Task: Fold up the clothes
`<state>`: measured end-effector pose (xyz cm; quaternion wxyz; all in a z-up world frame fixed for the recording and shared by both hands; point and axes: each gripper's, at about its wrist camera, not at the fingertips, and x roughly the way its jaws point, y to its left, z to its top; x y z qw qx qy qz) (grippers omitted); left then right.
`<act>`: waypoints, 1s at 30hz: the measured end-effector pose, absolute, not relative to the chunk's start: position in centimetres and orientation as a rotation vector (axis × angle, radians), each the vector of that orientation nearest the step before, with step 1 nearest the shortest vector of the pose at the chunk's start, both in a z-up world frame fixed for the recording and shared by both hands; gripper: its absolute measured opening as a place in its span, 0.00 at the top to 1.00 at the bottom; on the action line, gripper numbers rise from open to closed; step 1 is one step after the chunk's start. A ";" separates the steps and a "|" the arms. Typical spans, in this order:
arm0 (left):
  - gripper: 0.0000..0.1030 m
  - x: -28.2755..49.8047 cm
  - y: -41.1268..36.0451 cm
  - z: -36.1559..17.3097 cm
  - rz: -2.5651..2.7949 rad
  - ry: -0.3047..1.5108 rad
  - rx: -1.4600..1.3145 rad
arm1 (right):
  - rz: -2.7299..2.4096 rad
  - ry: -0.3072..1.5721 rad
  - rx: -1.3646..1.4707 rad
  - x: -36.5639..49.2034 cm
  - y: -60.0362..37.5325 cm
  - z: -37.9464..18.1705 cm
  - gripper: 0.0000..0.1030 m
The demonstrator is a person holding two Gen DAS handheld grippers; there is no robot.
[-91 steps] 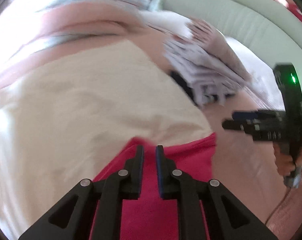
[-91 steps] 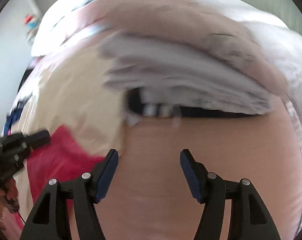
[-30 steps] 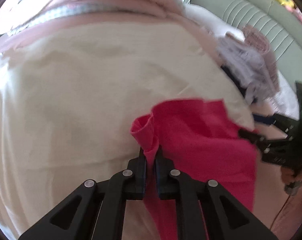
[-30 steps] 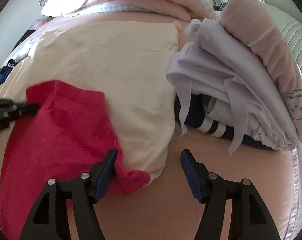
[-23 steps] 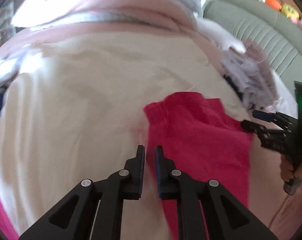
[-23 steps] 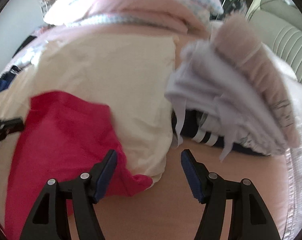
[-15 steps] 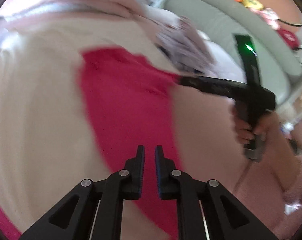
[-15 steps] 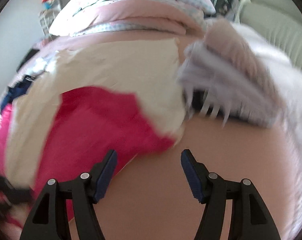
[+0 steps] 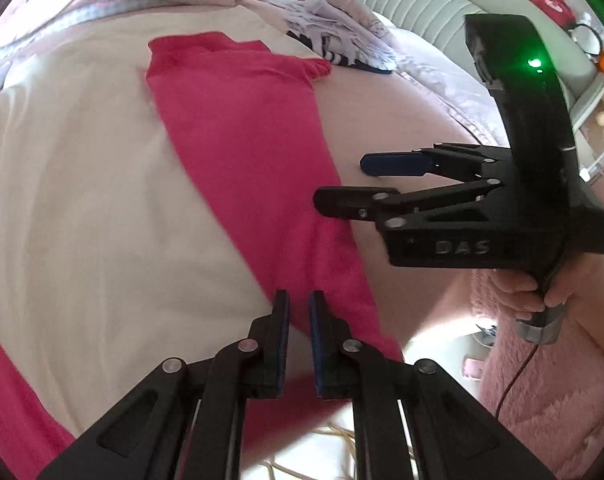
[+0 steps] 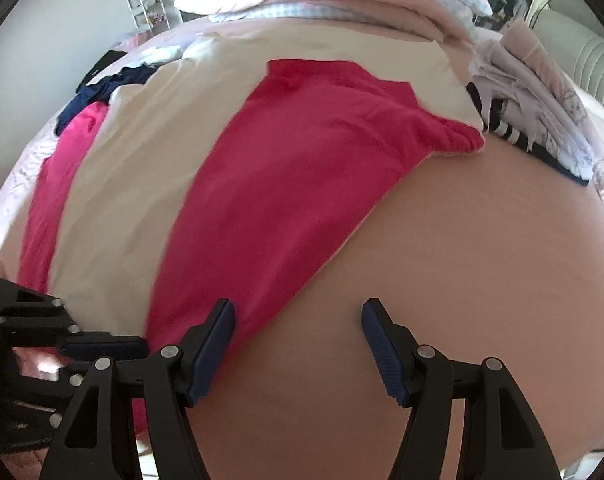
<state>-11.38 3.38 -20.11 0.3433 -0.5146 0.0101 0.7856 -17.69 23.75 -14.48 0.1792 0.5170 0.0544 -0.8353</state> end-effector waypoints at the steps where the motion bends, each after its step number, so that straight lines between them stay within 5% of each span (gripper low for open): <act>1: 0.92 -10.9 3.0 -20.1 2.039 -0.003 -1.337 | -2.331 0.137 1.474 -17.0 23.6 -14.6 0.35; 7: 0.88 -9.2 3.0 -19.8 2.023 0.022 -1.320 | -2.247 0.409 1.478 -11.0 21.8 -15.2 0.35; 17: 0.88 -12.9 1.7 -17.9 2.048 -0.227 -1.224 | -2.381 -0.157 1.452 -12.7 26.5 -12.4 0.35; 26: 0.88 -12.9 2.0 -20.6 2.030 -0.226 -1.332 | -2.302 0.149 1.493 -10.9 21.4 -15.4 0.35; 30: 0.88 -13.5 1.9 -19.7 2.035 -0.211 -1.328 | -2.165 0.054 1.550 -10.8 22.8 -14.7 0.35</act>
